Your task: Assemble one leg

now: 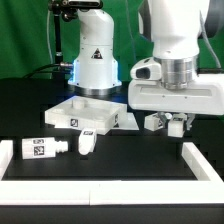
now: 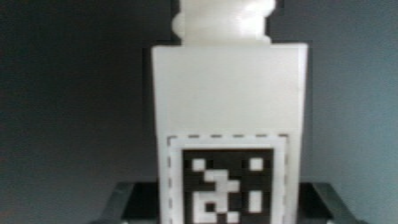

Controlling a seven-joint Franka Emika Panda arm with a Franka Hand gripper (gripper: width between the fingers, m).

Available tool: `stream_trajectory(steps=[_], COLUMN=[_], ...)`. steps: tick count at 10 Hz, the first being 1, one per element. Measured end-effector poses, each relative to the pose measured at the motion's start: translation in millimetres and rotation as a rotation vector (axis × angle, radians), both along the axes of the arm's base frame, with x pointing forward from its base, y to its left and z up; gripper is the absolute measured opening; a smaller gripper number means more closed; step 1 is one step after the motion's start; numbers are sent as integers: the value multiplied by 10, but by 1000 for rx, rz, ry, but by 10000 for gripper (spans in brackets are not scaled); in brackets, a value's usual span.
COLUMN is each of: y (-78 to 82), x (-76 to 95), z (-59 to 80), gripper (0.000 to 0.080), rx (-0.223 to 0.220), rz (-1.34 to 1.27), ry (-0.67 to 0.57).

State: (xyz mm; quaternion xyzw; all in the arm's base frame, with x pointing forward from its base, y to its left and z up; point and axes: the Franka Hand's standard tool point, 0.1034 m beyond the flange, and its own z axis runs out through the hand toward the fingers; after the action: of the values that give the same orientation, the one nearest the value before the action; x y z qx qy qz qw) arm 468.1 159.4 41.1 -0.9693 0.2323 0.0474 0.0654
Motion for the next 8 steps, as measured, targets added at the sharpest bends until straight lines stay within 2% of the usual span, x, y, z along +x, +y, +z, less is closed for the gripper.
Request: stream_trajectory(steps=[1,3,5,6,7,8], y=[167,111,136,214,298,318], x=[-97,-68,-89,-192,-375,-461], z=[-9,-12,-19,-57,-138,-209], gripper=[284,284,284,284,284,284], rx=[-8,-5,-5,-15,-24,-29], rz=[42,43,49,64,98,108], ry=[0,-3,-1,-4,6,21])
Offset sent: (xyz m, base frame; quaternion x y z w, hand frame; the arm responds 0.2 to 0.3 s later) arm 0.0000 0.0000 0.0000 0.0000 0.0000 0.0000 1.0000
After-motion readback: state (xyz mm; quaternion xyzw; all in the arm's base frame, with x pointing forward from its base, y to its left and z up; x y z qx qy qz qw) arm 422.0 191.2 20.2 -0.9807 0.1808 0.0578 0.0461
